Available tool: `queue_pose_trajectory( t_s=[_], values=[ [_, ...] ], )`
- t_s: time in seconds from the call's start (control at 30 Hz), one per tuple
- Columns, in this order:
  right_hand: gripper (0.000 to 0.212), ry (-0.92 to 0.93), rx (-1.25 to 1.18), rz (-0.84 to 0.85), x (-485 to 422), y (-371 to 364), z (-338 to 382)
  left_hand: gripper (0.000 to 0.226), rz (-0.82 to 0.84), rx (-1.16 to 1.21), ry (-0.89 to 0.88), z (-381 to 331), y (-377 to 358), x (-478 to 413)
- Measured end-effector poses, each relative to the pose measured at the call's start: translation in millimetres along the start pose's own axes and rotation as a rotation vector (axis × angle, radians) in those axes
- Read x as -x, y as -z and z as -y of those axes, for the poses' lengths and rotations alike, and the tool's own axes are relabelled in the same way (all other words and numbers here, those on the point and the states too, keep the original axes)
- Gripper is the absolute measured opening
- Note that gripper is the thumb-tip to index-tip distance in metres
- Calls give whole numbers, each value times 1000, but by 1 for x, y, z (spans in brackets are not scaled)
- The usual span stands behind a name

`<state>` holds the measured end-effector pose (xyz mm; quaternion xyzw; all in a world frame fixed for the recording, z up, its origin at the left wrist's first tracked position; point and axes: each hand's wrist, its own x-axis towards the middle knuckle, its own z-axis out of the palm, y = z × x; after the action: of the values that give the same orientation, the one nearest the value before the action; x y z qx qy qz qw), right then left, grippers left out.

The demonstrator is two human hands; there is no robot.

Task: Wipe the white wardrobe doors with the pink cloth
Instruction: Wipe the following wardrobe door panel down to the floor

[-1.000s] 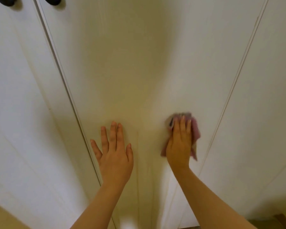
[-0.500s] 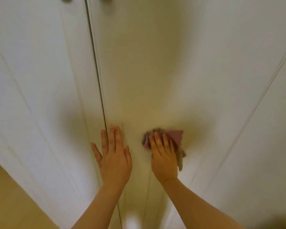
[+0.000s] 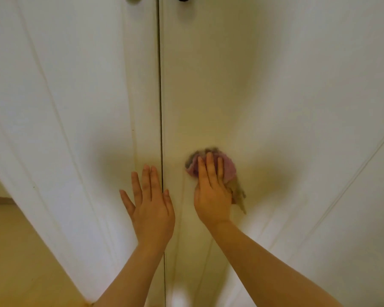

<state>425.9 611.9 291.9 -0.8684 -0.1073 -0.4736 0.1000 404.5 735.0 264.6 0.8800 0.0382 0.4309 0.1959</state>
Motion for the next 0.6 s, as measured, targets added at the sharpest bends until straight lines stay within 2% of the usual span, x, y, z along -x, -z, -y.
queue_pose_trajectory(
  t_s=[0.1, 0.17, 0.27, 0.3, 0.37, 0.43, 0.47, 0.5, 0.57, 0.6],
  values=[
    [65, 52, 50, -42, -20, -8, 12, 55, 22, -18, -8, 3, -3, 4],
    [74, 208, 83, 48, 19, -22, 4, 55, 31, -18, -18, 11, -3, 6],
    [63, 466, 153, 193, 58, -31, -12, 55, 34, -18, 19, 21, 0, 5],
    [65, 468, 145, 167, 46, -30, -11, 56, 28, -17, 24, 22, 0, 4],
    [73, 315, 51, 166, 4, -18, 1, 56, 43, -13, 15, 22, -1, 5],
    [65, 193, -43, 154, -20, -7, 10, 56, 52, -8, 12, 19, -4, 8],
    [62, 216, -30, 119, -12, -10, 12, 57, 66, -6, 10, 21, -4, 11],
    [64, 282, -4, 157, 2, -14, 9, 56, 69, -2, 2, 21, -4, 11],
    [65, 432, 109, 243, 44, -28, -5, 56, 59, -11, 0, 28, -2, 10],
    [58, 454, 117, 361, 47, -24, -11, 56, 53, -14, 9, 30, -1, 8]
  ],
)
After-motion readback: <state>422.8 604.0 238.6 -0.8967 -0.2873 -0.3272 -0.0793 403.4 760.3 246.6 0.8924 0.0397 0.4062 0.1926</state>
